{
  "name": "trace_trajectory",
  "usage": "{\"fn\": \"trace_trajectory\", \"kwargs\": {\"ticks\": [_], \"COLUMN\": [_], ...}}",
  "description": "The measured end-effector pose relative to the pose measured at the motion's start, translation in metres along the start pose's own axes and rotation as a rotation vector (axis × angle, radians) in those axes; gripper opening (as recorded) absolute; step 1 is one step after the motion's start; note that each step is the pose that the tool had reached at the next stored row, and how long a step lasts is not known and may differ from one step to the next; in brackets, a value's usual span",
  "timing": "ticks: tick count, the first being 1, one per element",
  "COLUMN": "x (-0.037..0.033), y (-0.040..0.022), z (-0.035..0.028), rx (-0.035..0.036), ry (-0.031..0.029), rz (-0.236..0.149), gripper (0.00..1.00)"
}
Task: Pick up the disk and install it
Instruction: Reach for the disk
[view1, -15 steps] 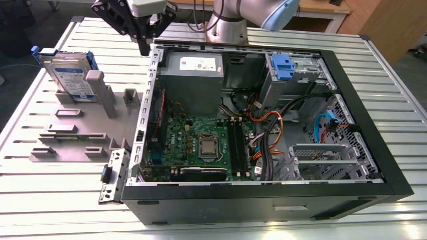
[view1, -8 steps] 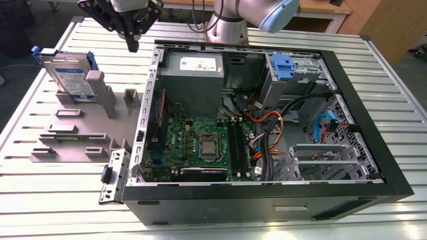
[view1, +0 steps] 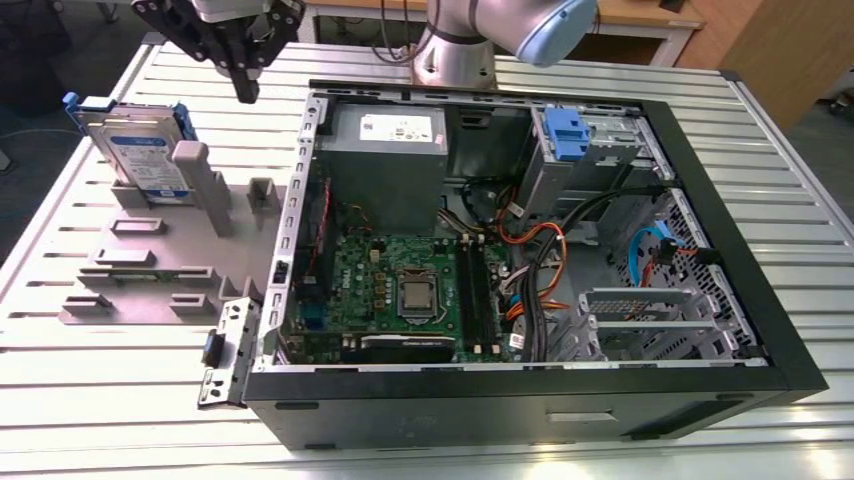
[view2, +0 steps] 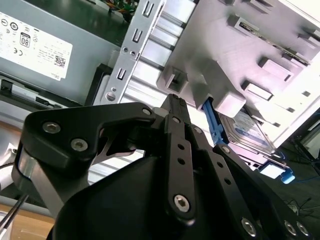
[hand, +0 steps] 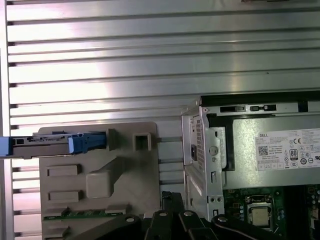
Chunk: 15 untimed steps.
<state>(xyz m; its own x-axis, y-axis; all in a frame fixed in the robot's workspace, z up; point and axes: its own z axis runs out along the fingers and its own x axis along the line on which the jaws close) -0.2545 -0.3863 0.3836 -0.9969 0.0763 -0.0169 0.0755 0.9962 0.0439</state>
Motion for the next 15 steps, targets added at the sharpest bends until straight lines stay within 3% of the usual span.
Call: {"fn": "trace_trajectory", "kwargs": {"ticks": [6, 15], "x": [0.0063, 0.0079], "y": [-0.0004, -0.0005], "z": [0.0002, 0.0001], "rx": [0.0, 0.0], "ry": [0.0001, 0.0001], "rz": [0.0, 0.0], "gripper": [0.11, 0.11]}}
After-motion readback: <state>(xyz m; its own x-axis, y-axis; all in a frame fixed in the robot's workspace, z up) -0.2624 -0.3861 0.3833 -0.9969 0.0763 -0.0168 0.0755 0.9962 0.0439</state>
